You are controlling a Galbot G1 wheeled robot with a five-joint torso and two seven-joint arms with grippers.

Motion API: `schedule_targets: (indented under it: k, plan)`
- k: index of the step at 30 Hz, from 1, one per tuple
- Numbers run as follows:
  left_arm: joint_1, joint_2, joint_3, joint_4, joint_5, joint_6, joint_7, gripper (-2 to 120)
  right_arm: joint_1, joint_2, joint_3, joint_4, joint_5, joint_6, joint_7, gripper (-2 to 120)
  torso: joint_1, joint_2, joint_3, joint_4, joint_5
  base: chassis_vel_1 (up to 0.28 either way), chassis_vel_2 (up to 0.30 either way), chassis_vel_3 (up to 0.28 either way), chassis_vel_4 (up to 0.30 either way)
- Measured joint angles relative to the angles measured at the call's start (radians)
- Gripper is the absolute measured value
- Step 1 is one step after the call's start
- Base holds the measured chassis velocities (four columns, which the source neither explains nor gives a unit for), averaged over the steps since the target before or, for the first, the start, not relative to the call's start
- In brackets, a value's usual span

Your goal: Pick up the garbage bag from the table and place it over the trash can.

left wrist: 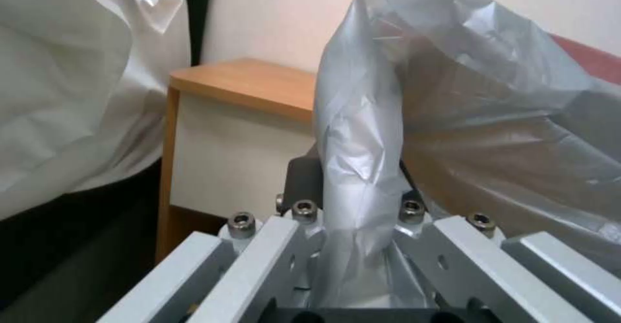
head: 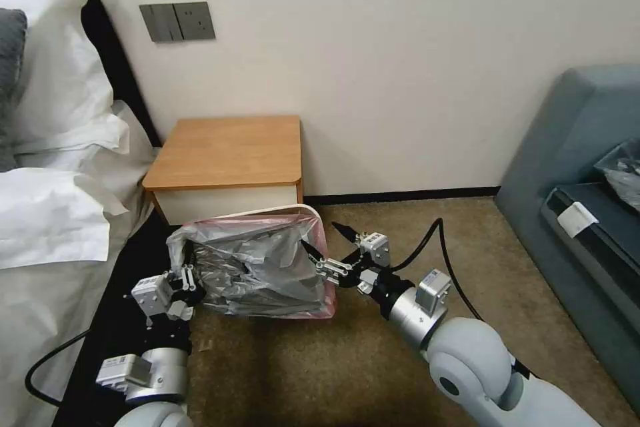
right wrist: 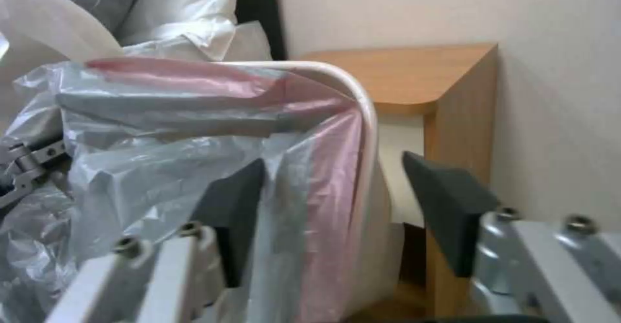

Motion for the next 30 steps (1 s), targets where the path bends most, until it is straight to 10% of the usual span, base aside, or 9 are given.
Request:
schedule_targets:
  k: [14, 30]
  plan:
    - [-0.016, 0.001, -0.007, 0.018, -0.008, 0.004, -0.004, 7, 0.003, 0.003, -0.008, -0.005, -0.025, 0.001, 0.001, 3, 0.000, 0.000, 0.000, 0.0000, 0.0000, 0.000, 0.000, 0.000, 0.000]
    - [-0.023, 0.002, -0.008, 0.026, -0.012, 0.022, -0.006, 7, -0.009, 0.011, 0.010, -0.021, -0.089, 0.030, -0.012, 2, 0.000, 0.000, 0.000, 0.0000, -0.0001, 0.000, 0.000, 0.000, 0.000]
